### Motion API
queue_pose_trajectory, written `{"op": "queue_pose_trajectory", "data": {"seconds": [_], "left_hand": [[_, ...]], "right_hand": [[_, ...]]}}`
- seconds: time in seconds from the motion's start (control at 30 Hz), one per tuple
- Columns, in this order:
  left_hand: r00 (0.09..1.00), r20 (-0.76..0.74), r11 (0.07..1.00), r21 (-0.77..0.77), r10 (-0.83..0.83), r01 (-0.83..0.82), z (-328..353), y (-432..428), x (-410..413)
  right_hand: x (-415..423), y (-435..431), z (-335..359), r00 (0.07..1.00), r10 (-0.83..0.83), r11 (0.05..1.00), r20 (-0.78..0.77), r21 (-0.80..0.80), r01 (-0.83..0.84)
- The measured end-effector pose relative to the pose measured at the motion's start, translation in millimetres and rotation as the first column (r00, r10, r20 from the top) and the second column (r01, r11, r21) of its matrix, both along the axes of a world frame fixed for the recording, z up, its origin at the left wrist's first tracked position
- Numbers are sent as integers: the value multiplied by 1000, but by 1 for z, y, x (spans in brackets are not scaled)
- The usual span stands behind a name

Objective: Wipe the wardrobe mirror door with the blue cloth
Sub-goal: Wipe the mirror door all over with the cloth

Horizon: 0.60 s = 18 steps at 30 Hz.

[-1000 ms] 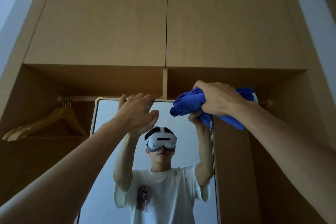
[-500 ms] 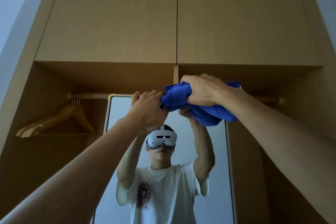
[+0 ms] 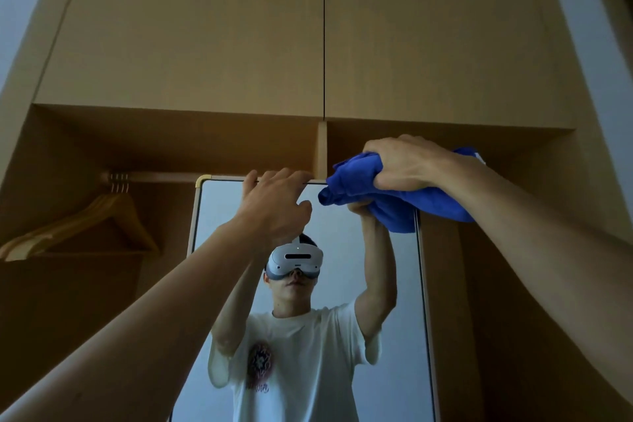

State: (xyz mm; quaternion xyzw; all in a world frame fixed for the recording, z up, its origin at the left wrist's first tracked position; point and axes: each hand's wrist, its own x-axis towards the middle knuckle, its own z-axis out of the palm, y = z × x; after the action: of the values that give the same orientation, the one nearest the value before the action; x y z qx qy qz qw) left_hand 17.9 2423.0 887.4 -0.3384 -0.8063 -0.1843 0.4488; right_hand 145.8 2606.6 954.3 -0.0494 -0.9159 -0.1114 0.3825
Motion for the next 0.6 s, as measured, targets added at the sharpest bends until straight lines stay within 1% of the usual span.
{"op": "queue_pose_trajectory", "data": {"seconds": [0.13,0.2,0.3,0.4,0.43,0.53,0.6], "left_hand": [[999,1,999,18,-33,33,1,5,-1],[999,3,999,1,-39,39,3,6,-2],[999,-4,999,-31,-44,44,2,-1,-7],[999,-43,992,-127,21,-26,1,-15,-12],[997,-36,989,-131,63,-68,1,-21,-12],[984,-30,983,-41,177,-178,-2,-43,-19],[980,-43,981,1,193,-193,-7,-56,-25]], "right_hand": [[-6,-18,1,995,101,995,12,-23,-100],[-14,-27,1,989,146,989,13,-27,-145],[-22,-30,-2,985,171,985,4,-20,-171],[-22,-23,-3,981,192,980,-4,-56,-191],[-20,-21,-2,982,189,980,-7,-60,-189],[-15,-19,-1,985,175,983,2,-61,-175],[-15,-19,-2,989,146,989,12,-35,-146]]}}
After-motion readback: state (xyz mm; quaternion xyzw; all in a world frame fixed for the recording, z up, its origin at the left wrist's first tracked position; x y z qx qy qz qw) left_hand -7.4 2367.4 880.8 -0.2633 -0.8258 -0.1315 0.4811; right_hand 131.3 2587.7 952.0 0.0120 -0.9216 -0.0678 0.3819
